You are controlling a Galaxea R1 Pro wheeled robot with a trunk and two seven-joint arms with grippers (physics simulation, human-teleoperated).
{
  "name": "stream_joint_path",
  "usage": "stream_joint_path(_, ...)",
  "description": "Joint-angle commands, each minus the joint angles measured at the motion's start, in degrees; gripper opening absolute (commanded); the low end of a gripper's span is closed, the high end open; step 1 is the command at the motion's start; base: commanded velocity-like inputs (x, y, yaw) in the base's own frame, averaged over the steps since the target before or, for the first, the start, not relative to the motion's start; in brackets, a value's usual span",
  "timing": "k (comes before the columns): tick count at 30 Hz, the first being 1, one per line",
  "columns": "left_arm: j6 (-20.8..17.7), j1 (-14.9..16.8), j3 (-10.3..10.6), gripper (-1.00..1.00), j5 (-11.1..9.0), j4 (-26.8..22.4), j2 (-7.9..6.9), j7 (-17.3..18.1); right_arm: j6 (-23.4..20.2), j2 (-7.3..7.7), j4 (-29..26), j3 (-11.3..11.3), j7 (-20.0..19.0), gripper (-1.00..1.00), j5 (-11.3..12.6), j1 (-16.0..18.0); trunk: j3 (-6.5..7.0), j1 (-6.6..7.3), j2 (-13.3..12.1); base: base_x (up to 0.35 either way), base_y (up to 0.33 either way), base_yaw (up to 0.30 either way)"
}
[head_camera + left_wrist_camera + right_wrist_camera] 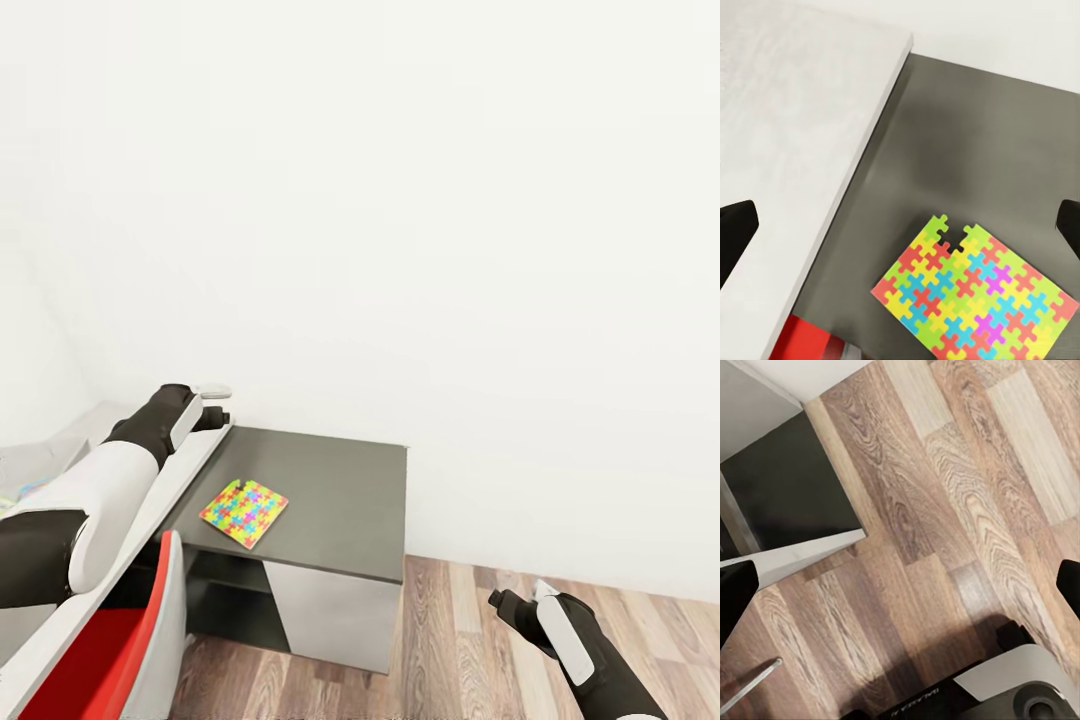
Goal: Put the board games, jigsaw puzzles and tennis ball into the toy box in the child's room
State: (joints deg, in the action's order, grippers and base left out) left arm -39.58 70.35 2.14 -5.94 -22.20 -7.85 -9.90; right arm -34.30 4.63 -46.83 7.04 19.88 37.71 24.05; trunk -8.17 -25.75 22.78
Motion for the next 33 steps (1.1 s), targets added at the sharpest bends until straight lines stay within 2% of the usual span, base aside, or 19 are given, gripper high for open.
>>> stream_joint_path(1,-0.2,0.0,0.2,1.00,-0.6,-0.1,-0.02,-0.4,-0.2,0.01,-0.1,0.0,0.5,1.00,0.6,0.0,-0.22,-0.03,0.1,0.000,0.000,0.062)
stream_joint_path(10,-0.2,-0.4,0.2,1.00,-0.5,-0.3,0.04,0.1,-0.2,0.05,-0.1,0.0,0.5,1.00,0.7,0.0,-1.05,-0.03,0.1,0.000,0.000,0.062)
stream_joint_path(23,0.3,-0.3,-0.3,1.00,-0.8,-0.2,-0.25,3.7,-0.4,0.56,-0.1,0.2,-0.3,1.00,1.1,0.0,-2.25,-0.03,0.1,0.000,0.000,0.062)
stream_joint_path(33,0.3,-0.3,-0.4,1.00,-0.9,-0.1,-0.41,10.7,-0.3,0.64,-0.1,0.4,-2.7,1.00,0.8,0.0,-3.18,-0.03,0.1,0.000,0.000,0.062)
